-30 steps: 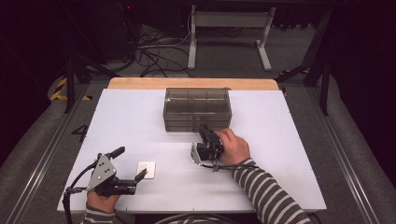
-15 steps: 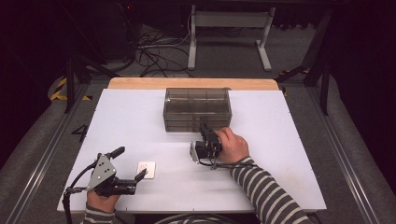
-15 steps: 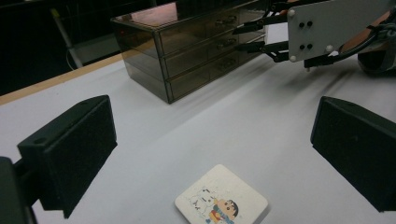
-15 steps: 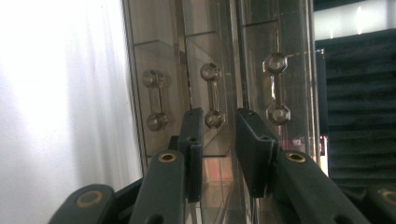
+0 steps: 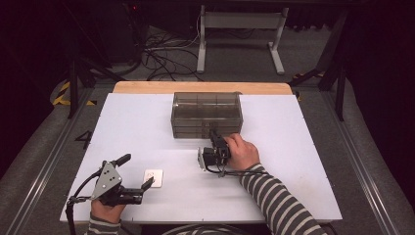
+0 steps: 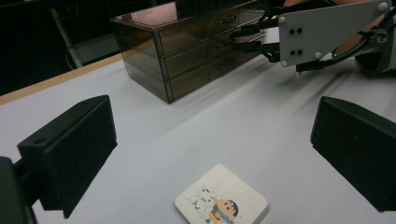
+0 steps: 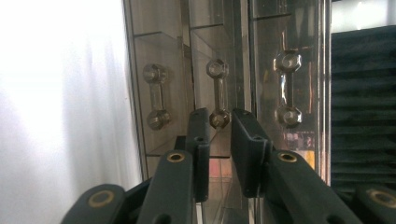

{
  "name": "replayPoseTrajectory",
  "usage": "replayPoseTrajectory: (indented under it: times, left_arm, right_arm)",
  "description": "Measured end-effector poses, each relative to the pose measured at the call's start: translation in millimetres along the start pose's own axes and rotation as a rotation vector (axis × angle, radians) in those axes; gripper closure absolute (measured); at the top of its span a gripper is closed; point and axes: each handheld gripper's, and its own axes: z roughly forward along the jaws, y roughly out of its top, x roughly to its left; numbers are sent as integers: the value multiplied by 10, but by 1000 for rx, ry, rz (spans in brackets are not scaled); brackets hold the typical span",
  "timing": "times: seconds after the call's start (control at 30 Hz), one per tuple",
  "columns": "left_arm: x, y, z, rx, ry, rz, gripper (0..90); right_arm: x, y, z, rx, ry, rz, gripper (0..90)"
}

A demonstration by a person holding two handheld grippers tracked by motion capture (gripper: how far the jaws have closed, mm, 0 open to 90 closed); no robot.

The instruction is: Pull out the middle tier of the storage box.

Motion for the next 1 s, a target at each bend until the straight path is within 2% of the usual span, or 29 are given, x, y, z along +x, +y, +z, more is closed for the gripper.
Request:
replayPoseTrajectory:
  times: [0.03,0.3,0.43,0.47,0.63,0.8,0.87,0.9,0.97,1.0]
  left_arm:
    - [-4,-1,2,0,-1,-5,10]
    - [-7,-2,7,2,-2,-5,10]
    - [-4,-1,9,1,0,-3,10]
    - [-4,-1,9,2,-1,-3,10]
    - [-2,-1,12,3,-2,-1,10]
    - [0,-1,13,2,-2,-1,10]
    - [0,0,14,1,-3,-1,10]
    - [1,1,16,0,-3,-2,10]
    - [-2,1,19,2,-5,-7,10]
    - [0,2,23,1,-4,-4,10]
  right_arm:
    - [-19,7,9,-8,-2,-20,790]
    - [-5,23,1,17,8,11,806]
    - [-9,25,5,13,5,9,807]
    - [-24,25,12,2,3,-7,807]
    - [-21,23,0,11,11,19,807]
    - [-41,29,-8,6,13,12,807]
    - [-39,33,-28,16,21,28,808]
    - [-61,40,-34,12,19,12,808]
    - [-56,47,-67,27,26,48,808]
    - [-82,50,-65,13,24,23,808]
